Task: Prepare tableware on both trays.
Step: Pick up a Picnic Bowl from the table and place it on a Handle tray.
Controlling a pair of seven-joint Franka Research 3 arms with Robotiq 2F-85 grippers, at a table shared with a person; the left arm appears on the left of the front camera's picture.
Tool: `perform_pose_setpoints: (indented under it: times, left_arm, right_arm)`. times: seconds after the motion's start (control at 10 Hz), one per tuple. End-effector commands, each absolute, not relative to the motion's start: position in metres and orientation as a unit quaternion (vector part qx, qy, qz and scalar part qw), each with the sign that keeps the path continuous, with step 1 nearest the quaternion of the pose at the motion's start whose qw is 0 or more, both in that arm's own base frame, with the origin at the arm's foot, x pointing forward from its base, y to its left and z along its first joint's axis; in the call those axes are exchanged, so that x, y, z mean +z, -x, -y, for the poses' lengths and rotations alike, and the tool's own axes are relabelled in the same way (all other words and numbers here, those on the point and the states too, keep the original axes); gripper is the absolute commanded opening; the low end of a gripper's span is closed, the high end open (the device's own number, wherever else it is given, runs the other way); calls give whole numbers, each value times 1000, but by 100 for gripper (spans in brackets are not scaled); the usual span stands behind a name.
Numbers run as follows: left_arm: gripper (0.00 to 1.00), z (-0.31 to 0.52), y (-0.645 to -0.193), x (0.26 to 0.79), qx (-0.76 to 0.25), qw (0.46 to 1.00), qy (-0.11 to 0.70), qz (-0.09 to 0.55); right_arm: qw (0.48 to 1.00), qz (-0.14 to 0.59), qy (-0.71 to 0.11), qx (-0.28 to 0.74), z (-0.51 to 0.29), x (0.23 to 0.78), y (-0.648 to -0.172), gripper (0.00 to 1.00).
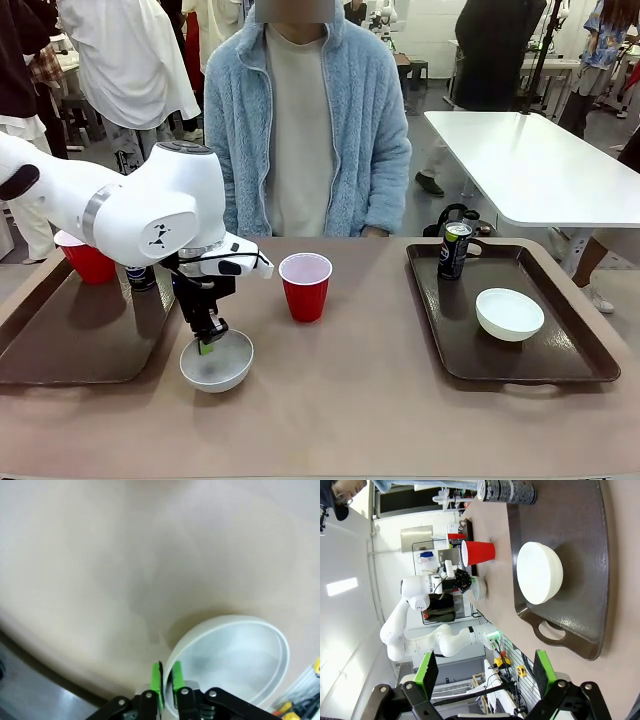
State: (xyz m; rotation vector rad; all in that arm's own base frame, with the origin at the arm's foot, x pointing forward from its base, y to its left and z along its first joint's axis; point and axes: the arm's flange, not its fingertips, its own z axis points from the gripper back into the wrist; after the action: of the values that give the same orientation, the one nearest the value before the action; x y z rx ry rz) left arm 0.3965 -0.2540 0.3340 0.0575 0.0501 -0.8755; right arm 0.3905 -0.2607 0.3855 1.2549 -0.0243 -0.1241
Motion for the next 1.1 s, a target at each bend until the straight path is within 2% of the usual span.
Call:
perform_pose_setpoints:
  times: [0.0, 0.3, 0.6, 1.0]
  left_arm:
    - [0, 238, -384, 343, -404, 914, -25, -21]
    - [0, 205, -369, 364, -349, 937, 12, -7]
    - [0, 137, -363, 385, -266, 961, 75, 21]
    - [0, 88, -369, 389, -193, 976, 95, 17]
  right_arm:
    - [810, 8, -585, -50, 261, 386, -388, 100]
    - [810, 8, -585, -50, 261, 386, -388, 100]
    - [810, 8, -585, -50, 261, 386, -388, 100]
    - [810, 8, -585, -50, 261, 386, -388, 100]
